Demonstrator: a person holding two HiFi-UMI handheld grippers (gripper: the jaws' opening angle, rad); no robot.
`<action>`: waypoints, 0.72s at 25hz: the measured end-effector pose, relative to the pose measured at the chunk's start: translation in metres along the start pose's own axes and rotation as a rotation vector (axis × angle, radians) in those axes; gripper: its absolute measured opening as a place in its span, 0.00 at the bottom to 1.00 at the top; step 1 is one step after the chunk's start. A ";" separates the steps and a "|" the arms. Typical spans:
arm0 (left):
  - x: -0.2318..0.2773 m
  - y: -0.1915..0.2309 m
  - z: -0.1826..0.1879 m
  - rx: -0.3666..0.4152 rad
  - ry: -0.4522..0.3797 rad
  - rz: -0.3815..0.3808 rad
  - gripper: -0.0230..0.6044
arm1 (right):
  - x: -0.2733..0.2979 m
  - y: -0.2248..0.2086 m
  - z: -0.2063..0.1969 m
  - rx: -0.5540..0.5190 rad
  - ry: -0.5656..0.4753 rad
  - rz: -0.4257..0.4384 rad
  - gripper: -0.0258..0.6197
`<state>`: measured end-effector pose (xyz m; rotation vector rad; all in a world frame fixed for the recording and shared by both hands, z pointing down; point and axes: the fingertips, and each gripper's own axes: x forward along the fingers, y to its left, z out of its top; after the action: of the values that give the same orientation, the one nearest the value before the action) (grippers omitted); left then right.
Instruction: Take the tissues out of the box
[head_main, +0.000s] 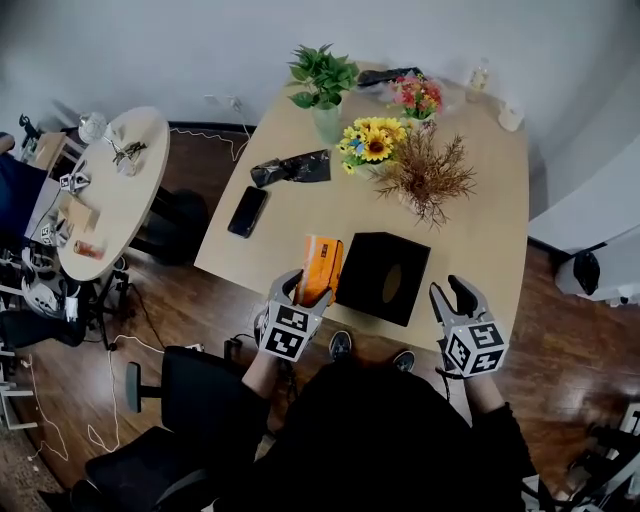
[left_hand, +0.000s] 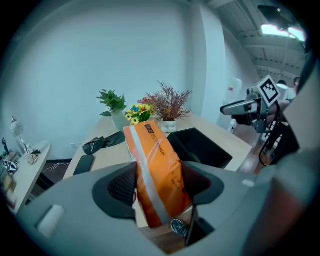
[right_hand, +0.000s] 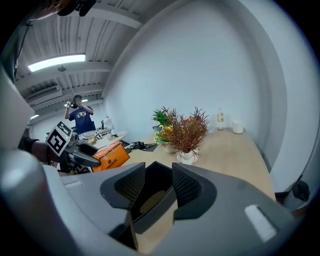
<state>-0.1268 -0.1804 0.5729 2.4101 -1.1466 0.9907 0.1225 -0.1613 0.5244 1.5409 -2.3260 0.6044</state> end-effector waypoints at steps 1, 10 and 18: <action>0.003 0.006 -0.007 -0.009 0.008 0.005 0.45 | 0.002 0.003 0.000 -0.004 0.002 0.001 0.30; 0.033 0.036 -0.054 -0.031 0.062 0.009 0.45 | 0.015 0.032 0.000 -0.030 0.032 0.025 0.30; 0.040 0.038 -0.056 -0.035 0.056 -0.011 0.45 | 0.014 0.035 -0.004 -0.031 0.042 0.016 0.30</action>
<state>-0.1642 -0.1982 0.6394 2.3441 -1.1210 1.0193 0.0852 -0.1586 0.5282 1.4837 -2.3074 0.5963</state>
